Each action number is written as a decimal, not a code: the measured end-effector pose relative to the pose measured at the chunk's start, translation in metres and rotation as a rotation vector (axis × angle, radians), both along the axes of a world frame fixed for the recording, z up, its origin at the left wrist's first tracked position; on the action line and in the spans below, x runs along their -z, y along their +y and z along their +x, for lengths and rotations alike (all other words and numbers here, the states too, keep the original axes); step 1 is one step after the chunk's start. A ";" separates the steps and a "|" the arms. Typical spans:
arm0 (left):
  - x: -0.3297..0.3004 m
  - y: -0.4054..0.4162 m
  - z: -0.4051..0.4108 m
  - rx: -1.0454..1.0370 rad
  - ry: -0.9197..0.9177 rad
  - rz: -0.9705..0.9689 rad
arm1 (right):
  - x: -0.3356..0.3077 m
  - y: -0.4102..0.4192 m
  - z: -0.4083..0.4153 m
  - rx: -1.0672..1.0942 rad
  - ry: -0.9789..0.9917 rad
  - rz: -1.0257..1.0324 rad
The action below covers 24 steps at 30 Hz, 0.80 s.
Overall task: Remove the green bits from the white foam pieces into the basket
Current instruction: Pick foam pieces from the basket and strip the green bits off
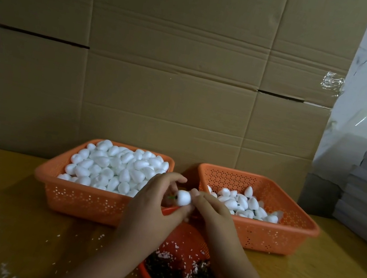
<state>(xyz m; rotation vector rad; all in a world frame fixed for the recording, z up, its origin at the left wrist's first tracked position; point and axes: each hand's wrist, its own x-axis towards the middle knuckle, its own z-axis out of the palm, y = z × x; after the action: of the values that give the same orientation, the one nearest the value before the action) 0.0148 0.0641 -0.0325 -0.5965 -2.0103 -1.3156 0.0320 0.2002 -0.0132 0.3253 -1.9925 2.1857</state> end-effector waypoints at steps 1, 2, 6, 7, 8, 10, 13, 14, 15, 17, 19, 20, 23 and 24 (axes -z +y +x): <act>0.000 0.000 -0.001 0.009 -0.010 0.015 | 0.000 0.001 0.000 -0.014 -0.024 -0.018; -0.001 0.000 -0.001 0.014 -0.003 0.020 | 0.001 0.001 0.001 -0.029 -0.047 -0.032; -0.006 0.001 -0.001 0.023 0.011 0.033 | 0.000 0.000 0.001 -0.018 -0.096 -0.068; -0.007 0.001 -0.001 0.024 0.008 0.034 | -0.001 0.001 0.000 0.000 -0.094 -0.068; -0.006 0.000 0.000 0.029 -0.002 0.036 | -0.001 0.002 0.000 0.013 -0.091 -0.067; -0.006 0.000 0.002 0.042 -0.022 0.041 | -0.003 0.003 0.001 0.018 -0.089 -0.058; -0.006 -0.001 0.004 0.002 -0.017 -0.007 | -0.004 0.002 0.002 0.031 -0.087 -0.054; -0.006 -0.001 0.004 -0.016 -0.029 -0.008 | -0.005 0.001 0.002 0.045 -0.083 -0.058; -0.007 0.000 0.005 -0.018 -0.053 0.017 | -0.006 0.000 0.002 0.061 -0.072 -0.057; -0.009 0.000 0.005 0.011 -0.117 0.110 | -0.007 -0.002 0.001 0.092 -0.024 -0.042; -0.015 0.001 0.006 0.084 -0.213 0.231 | -0.008 -0.001 0.001 0.120 0.023 -0.036; -0.019 0.001 0.007 0.138 -0.285 0.309 | -0.008 -0.001 0.001 0.130 0.036 -0.038; -0.031 0.003 0.009 0.353 -0.565 0.579 | -0.008 0.001 0.002 0.140 0.053 -0.041; -0.034 0.004 0.010 0.431 -0.651 0.654 | -0.008 0.001 0.002 0.139 0.059 -0.038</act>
<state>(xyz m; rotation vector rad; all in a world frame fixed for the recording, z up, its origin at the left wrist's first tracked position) 0.0251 0.0678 0.0018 -0.3063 -1.7687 -2.5448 0.0342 0.2017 -0.0050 0.2359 -1.8809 2.1012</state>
